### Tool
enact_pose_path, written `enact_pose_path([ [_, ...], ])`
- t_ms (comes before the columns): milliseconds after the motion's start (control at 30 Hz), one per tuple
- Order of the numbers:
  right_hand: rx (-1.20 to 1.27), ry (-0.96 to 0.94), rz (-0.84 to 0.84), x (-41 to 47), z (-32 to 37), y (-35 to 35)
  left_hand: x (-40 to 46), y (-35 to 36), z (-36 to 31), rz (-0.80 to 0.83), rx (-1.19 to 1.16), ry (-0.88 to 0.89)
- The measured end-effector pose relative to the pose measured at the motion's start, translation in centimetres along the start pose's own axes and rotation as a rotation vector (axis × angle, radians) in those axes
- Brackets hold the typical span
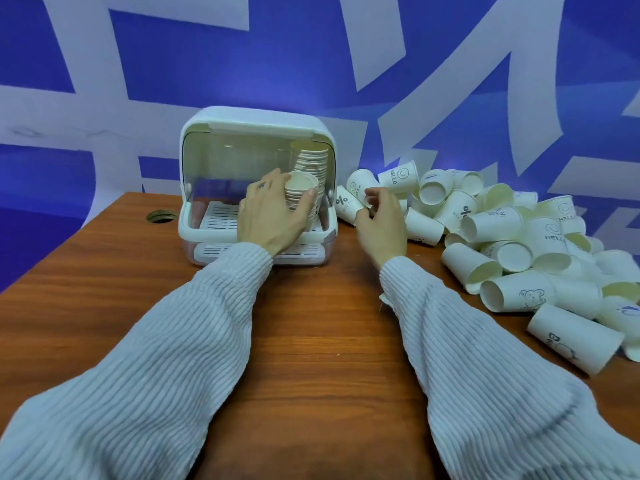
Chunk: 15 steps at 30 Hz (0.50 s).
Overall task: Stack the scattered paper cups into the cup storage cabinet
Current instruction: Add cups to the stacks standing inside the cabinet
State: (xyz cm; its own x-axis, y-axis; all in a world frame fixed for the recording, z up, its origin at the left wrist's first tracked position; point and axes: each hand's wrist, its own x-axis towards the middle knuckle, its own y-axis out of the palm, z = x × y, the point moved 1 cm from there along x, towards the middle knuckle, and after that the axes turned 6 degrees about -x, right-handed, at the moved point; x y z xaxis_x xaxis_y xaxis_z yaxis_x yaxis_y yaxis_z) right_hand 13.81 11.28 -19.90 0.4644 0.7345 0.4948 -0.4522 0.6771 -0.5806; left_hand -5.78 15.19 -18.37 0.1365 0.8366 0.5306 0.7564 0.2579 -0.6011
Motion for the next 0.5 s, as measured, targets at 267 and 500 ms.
enact_pose_path([
  [267, -0.365, 0.056, 0.119, 4.1, -2.6, 2.9, -1.8, 0.5, 0.7, -0.207, -0.108, 0.131],
  [500, -0.191, 0.204, 0.133, 5.4, -4.4, 6.3, -1.8, 1.0, 0.7, -0.228, -0.015, 0.141],
])
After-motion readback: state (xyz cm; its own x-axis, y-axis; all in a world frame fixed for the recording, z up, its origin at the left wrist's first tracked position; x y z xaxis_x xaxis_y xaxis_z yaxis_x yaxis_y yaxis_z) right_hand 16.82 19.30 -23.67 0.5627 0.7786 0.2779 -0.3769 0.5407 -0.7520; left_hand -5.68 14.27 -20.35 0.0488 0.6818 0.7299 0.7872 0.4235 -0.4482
